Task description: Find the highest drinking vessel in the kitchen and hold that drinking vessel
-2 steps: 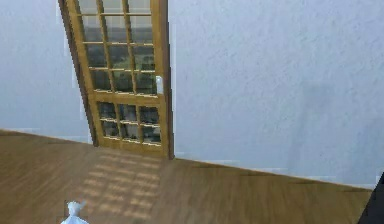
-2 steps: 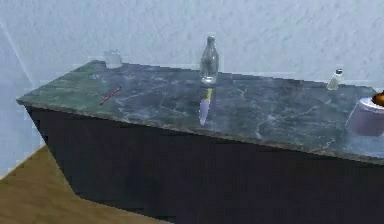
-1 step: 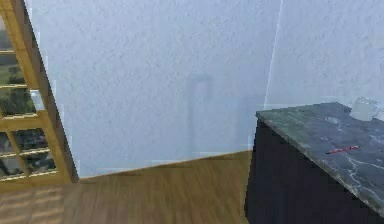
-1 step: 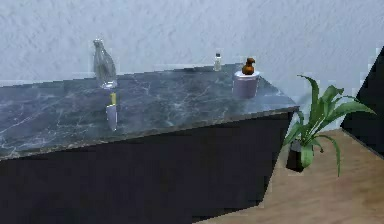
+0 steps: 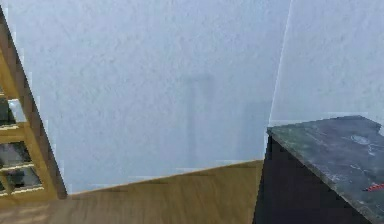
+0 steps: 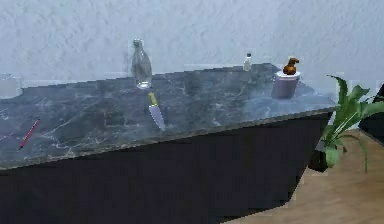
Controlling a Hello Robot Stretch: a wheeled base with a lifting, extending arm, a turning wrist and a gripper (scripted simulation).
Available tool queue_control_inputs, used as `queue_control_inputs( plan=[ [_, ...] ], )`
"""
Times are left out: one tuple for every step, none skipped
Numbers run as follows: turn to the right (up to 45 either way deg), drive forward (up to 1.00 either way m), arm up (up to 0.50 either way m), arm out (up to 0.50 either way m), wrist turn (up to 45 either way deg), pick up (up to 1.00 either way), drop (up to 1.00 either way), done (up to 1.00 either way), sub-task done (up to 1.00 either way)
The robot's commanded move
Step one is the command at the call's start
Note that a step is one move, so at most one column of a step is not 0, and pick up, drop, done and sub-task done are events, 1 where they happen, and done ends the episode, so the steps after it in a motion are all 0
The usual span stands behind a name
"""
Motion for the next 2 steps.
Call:
queue_control_inputs(
  plan=[
    [0.0,0.95,0.00,0.00,0.0,0.00,0.00,0.00,0.00],
    [42.0,0.00,0.00,0.00,0.0,0.00,0.00,0.00,0.00]
  ],
)
